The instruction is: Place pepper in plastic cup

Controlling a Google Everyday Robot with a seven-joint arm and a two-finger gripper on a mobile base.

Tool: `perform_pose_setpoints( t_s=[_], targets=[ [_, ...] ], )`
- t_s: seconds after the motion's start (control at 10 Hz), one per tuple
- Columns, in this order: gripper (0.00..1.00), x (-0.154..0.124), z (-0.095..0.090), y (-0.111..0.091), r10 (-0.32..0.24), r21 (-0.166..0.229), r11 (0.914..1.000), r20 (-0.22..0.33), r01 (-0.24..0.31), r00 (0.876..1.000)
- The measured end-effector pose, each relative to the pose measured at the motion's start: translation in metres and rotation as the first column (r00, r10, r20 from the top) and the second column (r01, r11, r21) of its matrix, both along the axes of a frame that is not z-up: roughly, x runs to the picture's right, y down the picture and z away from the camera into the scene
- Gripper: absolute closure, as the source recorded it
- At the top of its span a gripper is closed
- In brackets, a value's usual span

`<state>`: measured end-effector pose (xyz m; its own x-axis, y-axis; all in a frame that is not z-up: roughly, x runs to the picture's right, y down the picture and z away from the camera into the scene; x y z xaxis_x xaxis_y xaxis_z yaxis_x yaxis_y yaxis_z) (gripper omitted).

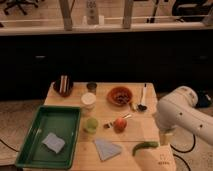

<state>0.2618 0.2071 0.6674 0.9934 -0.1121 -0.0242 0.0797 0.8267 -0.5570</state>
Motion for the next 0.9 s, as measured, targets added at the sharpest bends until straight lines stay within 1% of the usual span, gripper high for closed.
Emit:
perform_pose_setpoints(
  t_s=[0.3, 0.5, 0.9],
  targets=[
    [0.20, -0.004, 0.005, 0.010, -0.013, -0.004, 0.9999, 0.020, 0.013, 1.000],
    [0.20, -0.006, 0.014, 0.032, -0.029, -0.011, 0.9995, 0.041, 0.029, 0.999],
    [0.20, -0.011, 0.026, 0.053, -0.049, -0.021, 0.9985, 0.080, 0.051, 0.996]
  ],
)
